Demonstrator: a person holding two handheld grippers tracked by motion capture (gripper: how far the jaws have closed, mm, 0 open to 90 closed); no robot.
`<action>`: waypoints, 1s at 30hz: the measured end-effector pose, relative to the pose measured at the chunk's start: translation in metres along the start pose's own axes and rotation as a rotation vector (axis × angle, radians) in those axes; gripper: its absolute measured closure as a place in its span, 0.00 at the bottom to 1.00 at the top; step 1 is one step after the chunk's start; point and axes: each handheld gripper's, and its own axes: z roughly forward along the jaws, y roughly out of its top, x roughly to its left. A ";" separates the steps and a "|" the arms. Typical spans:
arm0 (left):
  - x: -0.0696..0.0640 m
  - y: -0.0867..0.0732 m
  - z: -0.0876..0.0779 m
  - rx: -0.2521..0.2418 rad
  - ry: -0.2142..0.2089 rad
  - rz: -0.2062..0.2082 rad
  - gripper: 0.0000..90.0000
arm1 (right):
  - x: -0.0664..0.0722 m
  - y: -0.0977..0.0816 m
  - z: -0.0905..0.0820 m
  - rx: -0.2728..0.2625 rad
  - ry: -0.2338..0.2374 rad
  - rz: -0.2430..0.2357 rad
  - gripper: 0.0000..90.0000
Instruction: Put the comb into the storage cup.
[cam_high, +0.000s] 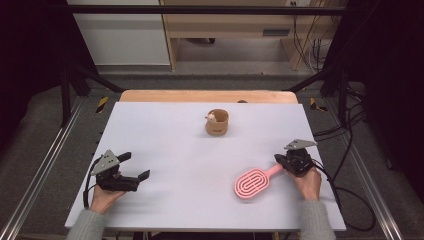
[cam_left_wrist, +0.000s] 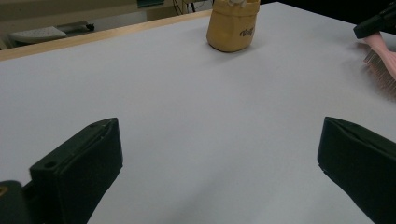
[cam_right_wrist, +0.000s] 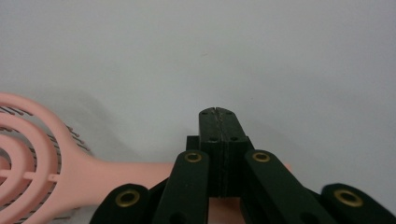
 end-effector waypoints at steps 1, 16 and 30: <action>0.000 0.000 0.000 0.000 0.000 0.001 0.00 | -0.001 -0.002 -0.002 0.002 -0.006 0.003 1.00; 0.000 0.000 0.000 0.003 0.002 0.002 0.00 | 0.003 -0.011 -0.014 0.021 -0.012 -0.007 1.00; 0.000 0.000 0.000 0.001 0.007 -0.001 0.00 | 0.005 -0.019 -0.020 0.041 -0.006 -0.019 1.00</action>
